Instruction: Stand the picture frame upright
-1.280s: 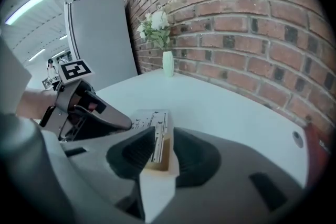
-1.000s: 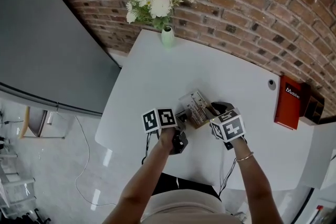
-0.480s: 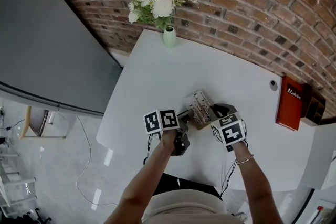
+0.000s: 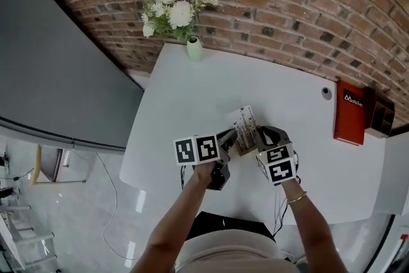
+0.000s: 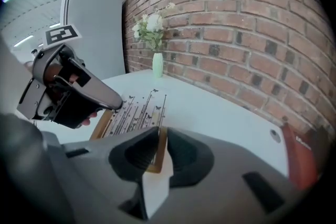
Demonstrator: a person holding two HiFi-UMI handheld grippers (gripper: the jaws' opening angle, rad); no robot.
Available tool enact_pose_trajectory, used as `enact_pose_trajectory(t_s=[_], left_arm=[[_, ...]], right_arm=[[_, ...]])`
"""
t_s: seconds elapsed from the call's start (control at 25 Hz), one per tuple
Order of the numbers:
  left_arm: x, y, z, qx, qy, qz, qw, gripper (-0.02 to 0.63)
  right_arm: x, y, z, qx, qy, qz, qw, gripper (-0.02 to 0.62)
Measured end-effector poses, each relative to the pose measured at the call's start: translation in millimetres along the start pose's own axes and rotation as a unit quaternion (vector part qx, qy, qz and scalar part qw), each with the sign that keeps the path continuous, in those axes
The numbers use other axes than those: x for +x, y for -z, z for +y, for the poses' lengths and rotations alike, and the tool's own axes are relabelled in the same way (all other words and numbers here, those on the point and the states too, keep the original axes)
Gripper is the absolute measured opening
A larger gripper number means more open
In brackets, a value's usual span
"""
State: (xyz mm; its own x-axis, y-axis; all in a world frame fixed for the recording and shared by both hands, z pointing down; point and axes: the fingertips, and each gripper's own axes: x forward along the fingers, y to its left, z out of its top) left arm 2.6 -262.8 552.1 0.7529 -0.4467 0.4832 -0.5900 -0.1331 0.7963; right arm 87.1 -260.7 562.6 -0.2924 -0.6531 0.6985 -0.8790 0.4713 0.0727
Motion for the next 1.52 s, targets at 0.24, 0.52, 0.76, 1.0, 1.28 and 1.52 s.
enact_pose_trajectory(t_s=[0.24, 0.52, 0.76, 1.0, 1.28, 1.52], left_arm=[[-1, 3, -12, 0.071, 0.002, 0.021, 0.9972, 0.018], [1, 8, -25, 0.151, 0.017, 0.056, 0.9868, 0.017], [-2, 14, -31, 0.223, 0.044, 0.077, 0.9707, 0.017], [-6, 20, -31, 0.278, 0.046, 0.094, 0.955, 0.02], [-11, 28, -29, 0.356, 0.045, 0.111, 0.9266, 0.029], [-14, 32, -27, 0.394, 0.03, 0.107, 0.9122, 0.029]], right_arm=[[-13, 5, -1, 0.023, 0.027, -0.027, 0.999, 0.056], [-26, 12, 0, 0.052, 0.059, -0.045, 0.996, 0.057], [-35, 19, 6, 0.061, 0.089, -0.059, 0.992, 0.057], [-44, 26, 16, 0.079, 0.108, -0.07, 0.989, 0.057], [-54, 38, 32, 0.086, 0.129, -0.07, 0.986, 0.057], [-51, 52, 45, 0.101, 0.118, -0.052, 0.986, 0.057]])
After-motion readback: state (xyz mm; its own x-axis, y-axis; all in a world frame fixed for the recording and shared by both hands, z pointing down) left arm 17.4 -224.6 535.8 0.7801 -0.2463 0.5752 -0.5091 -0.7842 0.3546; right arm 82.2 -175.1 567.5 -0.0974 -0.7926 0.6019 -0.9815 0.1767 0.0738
